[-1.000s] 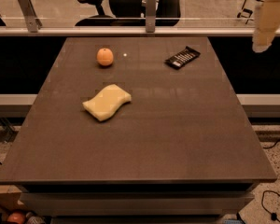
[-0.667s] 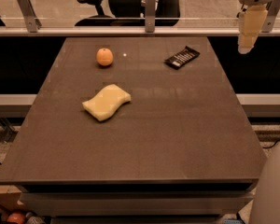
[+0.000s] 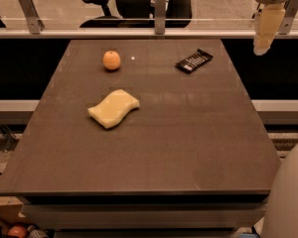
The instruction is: Move rxbar chocolate near sponge
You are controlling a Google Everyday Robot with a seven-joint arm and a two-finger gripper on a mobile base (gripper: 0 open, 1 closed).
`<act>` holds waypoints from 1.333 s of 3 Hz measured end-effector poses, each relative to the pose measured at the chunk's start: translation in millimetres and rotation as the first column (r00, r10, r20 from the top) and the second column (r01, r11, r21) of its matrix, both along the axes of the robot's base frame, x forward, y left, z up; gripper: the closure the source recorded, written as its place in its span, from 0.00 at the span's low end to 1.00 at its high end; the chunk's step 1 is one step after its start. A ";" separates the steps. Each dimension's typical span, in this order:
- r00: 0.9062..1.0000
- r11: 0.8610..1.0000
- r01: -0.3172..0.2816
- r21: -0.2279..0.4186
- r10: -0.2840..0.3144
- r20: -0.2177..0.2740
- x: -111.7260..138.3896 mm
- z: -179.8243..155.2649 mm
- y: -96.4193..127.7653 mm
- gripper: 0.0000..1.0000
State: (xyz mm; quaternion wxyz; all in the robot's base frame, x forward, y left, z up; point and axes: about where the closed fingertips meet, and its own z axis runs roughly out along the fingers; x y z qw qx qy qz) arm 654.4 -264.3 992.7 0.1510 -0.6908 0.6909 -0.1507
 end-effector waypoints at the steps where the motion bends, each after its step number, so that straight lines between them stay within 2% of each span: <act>1: 0.995 0.995 -0.092 0.026 0.092 0.026 11.7 -1.5 -0.7 0.00; 2: 0.977 0.977 -0.212 0.010 0.212 0.032 25.5 -6.2 -1.3 0.00; 3: 0.957 0.957 -0.289 -0.029 0.290 0.005 38.6 -16.6 2.8 0.00; 4: 0.939 0.933 -0.344 -0.102 0.343 -0.031 61.3 -30.9 11.4 0.00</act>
Offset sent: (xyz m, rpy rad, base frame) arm 0.0456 -0.0206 0.0084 -0.0082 0.0079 0.3547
